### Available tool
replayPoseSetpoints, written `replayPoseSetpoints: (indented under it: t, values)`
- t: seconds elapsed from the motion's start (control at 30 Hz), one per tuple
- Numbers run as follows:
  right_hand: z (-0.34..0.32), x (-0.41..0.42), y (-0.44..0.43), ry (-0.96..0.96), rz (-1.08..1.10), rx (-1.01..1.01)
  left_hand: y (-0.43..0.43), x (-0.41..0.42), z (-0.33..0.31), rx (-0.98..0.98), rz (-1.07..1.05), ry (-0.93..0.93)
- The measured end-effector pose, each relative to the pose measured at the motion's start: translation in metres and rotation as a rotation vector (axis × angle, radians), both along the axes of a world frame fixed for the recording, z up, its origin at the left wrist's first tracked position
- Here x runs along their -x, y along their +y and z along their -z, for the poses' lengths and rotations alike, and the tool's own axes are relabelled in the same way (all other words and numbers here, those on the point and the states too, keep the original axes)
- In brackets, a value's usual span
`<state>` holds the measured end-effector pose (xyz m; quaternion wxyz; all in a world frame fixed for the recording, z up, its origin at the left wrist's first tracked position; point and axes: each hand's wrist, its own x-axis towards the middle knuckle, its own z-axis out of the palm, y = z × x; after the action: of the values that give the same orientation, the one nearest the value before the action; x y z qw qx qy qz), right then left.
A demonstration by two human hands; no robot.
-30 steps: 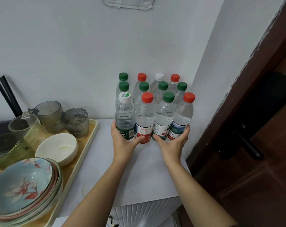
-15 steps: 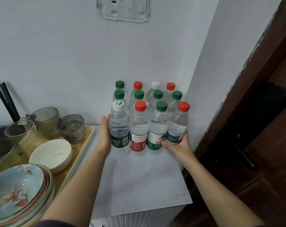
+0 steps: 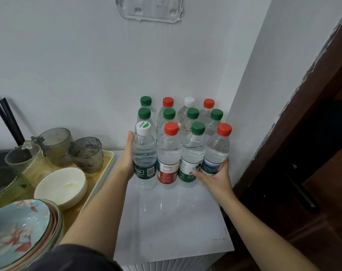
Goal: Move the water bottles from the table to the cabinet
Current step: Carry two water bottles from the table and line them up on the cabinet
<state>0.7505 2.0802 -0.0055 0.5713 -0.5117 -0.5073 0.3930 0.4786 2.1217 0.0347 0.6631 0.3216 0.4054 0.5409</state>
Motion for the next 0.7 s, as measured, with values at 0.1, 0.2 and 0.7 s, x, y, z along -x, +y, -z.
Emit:
replayPoseSetpoints:
  t: [0.1, 0.2, 0.7]
  values:
    - [0.002, -0.002, -0.002, 0.006, -0.010, -0.004, -0.007, -0.002, 0.000, 0.016, -0.143, 0.058]
    - [0.006, 0.000, -0.007, 0.007, -0.003, -0.003, -0.024, -0.012, 0.012, -0.062, -0.267, 0.130]
    - [0.006, 0.014, -0.009, -0.064, 0.072, 0.015, -0.065, -0.019, 0.025, -0.340, -0.215, 0.463]
